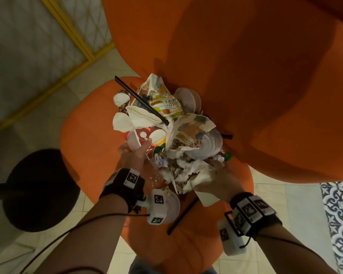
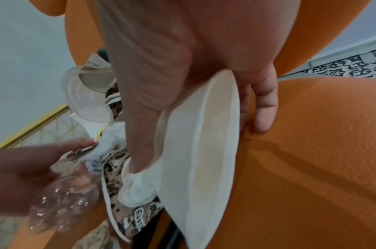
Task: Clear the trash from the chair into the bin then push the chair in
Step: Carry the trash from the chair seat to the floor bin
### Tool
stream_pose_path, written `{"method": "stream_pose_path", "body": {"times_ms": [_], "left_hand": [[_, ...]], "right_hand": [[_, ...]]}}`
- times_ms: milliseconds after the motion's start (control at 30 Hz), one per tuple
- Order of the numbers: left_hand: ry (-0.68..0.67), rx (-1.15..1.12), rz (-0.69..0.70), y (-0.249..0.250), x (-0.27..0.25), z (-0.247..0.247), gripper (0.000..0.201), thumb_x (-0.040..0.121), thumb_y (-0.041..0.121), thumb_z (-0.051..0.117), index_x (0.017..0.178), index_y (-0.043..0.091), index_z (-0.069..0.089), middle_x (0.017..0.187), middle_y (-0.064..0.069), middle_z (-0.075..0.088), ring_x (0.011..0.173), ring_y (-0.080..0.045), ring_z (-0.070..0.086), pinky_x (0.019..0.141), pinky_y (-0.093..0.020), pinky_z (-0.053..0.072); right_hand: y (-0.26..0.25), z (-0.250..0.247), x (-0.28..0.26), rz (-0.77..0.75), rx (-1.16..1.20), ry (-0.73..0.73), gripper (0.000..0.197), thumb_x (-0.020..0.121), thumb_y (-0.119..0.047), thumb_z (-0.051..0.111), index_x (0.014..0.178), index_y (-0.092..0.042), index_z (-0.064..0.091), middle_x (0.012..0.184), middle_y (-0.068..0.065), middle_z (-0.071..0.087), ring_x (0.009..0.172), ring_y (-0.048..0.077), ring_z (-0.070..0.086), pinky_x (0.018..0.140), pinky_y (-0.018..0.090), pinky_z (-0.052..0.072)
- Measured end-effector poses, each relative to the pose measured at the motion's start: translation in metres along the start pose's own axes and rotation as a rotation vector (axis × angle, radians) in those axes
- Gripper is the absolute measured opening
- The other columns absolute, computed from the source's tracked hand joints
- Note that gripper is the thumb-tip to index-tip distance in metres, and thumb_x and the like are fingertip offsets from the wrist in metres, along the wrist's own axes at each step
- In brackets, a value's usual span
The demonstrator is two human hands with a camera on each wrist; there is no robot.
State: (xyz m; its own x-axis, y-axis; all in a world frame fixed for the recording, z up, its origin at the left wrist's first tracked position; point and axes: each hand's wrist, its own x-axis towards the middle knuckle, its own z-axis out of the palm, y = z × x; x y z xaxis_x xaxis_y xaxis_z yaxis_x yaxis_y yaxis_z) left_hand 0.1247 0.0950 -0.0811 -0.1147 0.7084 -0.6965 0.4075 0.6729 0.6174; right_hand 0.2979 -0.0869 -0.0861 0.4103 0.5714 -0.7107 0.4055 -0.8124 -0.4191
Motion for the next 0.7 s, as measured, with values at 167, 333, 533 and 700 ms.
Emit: {"method": "stream_pose_path", "body": {"times_ms": [167, 333, 533, 700], "left_hand": [[0.026, -0.095, 0.009, -0.004, -0.007, -0.002, 0.082, 0.066, 0.042, 0.081, 0.128, 0.015, 0.035, 0.106, -0.005, 0.055, 0.095, -0.025, 0.056, 0.091, -0.041, 0.047], [0.007, -0.168, -0.003, -0.016, -0.015, -0.005, 0.079, 0.061, 0.042, 0.082, 0.124, 0.026, 0.037, 0.111, -0.002, 0.059, 0.097, -0.025, 0.063, 0.089, -0.047, 0.054], [0.001, -0.215, -0.018, -0.028, -0.029, -0.015, 0.1, 0.047, 0.05, 0.081, 0.133, 0.03, 0.035, 0.118, -0.003, 0.06, 0.102, -0.025, 0.062, 0.091, -0.049, 0.052], [-0.002, -0.284, 0.017, -0.038, -0.039, -0.019, 0.075, 0.066, 0.03, 0.083, 0.127, 0.029, 0.038, 0.12, -0.004, 0.059, 0.105, -0.023, 0.062, 0.093, -0.048, 0.052]], "right_hand": [[-0.002, 0.007, 0.0, -0.033, -0.125, 0.051, 0.108, 0.05, -0.067, 0.076, 0.142, -0.029, 0.032, 0.142, -0.001, 0.04, 0.129, 0.025, 0.037, 0.103, 0.044, 0.041], [-0.003, -0.002, 0.001, -0.067, -0.019, 0.022, 0.094, 0.053, -0.056, 0.082, 0.132, -0.031, 0.038, 0.127, -0.006, 0.054, 0.113, 0.019, 0.053, 0.089, 0.037, 0.051], [0.006, -0.011, -0.008, -0.102, 0.116, 0.025, 0.101, 0.054, -0.048, 0.085, 0.14, -0.03, 0.035, 0.129, -0.006, 0.056, 0.11, 0.019, 0.056, 0.088, 0.038, 0.052], [0.017, -0.018, -0.023, -0.198, 0.158, 0.132, 0.088, 0.051, -0.051, 0.085, 0.129, -0.028, 0.05, 0.117, -0.009, 0.063, 0.104, 0.014, 0.061, 0.086, 0.038, 0.053]]}}
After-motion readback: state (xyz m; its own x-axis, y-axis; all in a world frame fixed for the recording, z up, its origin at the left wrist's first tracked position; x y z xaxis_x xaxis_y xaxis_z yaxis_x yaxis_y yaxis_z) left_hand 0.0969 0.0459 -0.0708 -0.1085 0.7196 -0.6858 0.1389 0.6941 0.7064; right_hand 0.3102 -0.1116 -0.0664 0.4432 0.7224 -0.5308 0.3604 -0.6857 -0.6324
